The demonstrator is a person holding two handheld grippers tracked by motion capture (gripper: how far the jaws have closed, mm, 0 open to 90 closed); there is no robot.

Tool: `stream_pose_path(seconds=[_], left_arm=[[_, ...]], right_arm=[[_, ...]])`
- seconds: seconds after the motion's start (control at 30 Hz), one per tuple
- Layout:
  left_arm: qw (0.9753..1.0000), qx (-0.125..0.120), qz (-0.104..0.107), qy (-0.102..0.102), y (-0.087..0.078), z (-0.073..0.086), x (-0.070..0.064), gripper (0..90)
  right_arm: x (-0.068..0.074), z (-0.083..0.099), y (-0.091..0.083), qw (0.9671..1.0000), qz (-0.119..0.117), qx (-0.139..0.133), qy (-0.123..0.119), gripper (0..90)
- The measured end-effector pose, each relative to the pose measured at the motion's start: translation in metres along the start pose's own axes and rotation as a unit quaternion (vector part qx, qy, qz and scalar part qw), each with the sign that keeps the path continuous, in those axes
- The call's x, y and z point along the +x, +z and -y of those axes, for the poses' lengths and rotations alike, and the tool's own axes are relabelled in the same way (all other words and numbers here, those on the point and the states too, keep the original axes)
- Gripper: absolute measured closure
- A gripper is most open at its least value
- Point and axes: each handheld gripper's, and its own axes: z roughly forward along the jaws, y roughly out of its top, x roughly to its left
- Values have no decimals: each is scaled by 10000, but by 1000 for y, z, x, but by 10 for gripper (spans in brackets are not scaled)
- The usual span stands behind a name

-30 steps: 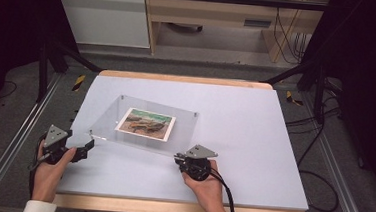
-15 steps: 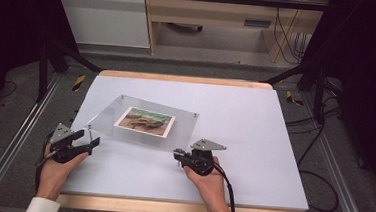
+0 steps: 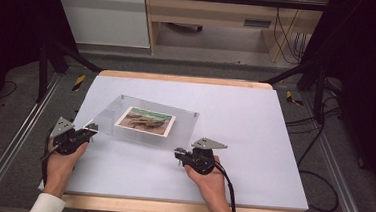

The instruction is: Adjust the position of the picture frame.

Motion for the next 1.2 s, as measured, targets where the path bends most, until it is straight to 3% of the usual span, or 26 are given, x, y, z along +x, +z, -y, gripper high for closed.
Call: stream_pose_path(seconds=[0.07,0.33,0.47,0.63,0.8,1.0,1.2], left_arm=[[9998,-60,74,-194,-1,0,2,834],[9995,-31,43,-318,-2,-3,1,835],[9993,-45,54,-374,-2,-4,0,834],[9994,-18,77,-348,-2,-4,-1,833],[9998,103,141,-133,2,-7,0,800],[9996,133,169,-196,5,-11,2,835],[9995,42,220,-216,-4,-18,-8,840]], right_arm=[[1,1,0,10000,40,-44,7,843],[8,5,6,9985,349,-347,-241,819],[7,5,7,9977,414,-502,-205,837],[6,5,7,9974,427,-577,-52,843],[4,5,7,9974,455,-560,-63,845],[6,4,7,9971,533,-528,-125,841],[6,-5,-2,9960,680,-572,-135,836]])
